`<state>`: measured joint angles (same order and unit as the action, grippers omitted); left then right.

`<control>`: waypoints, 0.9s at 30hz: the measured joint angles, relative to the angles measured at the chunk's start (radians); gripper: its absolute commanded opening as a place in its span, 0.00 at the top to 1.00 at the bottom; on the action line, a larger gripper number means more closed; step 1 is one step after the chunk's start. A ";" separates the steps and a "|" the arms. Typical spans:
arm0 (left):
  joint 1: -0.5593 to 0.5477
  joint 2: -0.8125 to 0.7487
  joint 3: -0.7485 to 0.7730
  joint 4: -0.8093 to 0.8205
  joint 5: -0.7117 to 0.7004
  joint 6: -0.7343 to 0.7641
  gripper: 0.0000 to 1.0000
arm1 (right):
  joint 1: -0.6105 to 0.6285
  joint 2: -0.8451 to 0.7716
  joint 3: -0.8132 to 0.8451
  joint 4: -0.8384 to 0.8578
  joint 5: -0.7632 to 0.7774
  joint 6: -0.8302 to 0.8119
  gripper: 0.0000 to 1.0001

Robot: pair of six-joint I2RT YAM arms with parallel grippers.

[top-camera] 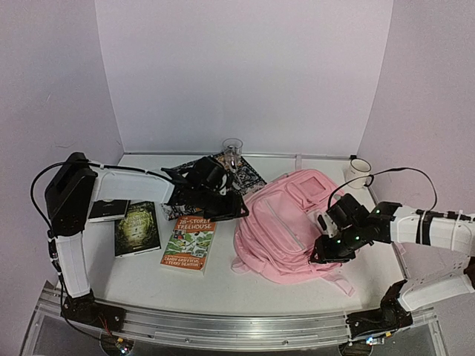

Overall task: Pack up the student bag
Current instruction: Adjust the student bag at the center of the board.

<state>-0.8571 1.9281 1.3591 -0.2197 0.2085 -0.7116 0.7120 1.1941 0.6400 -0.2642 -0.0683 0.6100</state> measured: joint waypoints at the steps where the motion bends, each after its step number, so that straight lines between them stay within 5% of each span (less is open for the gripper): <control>1: -0.013 -0.010 -0.017 -0.002 0.003 -0.005 0.40 | 0.000 -0.001 -0.009 0.003 -0.009 0.001 0.58; 16: -0.104 -0.021 -0.079 0.015 0.052 -0.119 0.46 | 0.000 0.135 -0.046 0.137 -0.091 -0.022 0.62; 19: -0.104 -0.015 -0.094 0.041 0.055 -0.142 0.56 | -0.001 0.156 -0.052 0.161 -0.106 -0.024 0.64; 24: -0.099 -0.008 -0.126 0.089 0.058 -0.179 0.82 | -0.002 0.170 -0.057 0.176 -0.125 -0.031 0.93; 27: -0.094 -0.007 -0.145 0.113 0.057 -0.202 0.97 | -0.005 0.169 -0.058 0.173 -0.140 -0.022 1.00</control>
<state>-0.9513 1.9209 1.2143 -0.1066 0.2657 -0.9132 0.7075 1.3630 0.5819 -0.0909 -0.2086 0.5884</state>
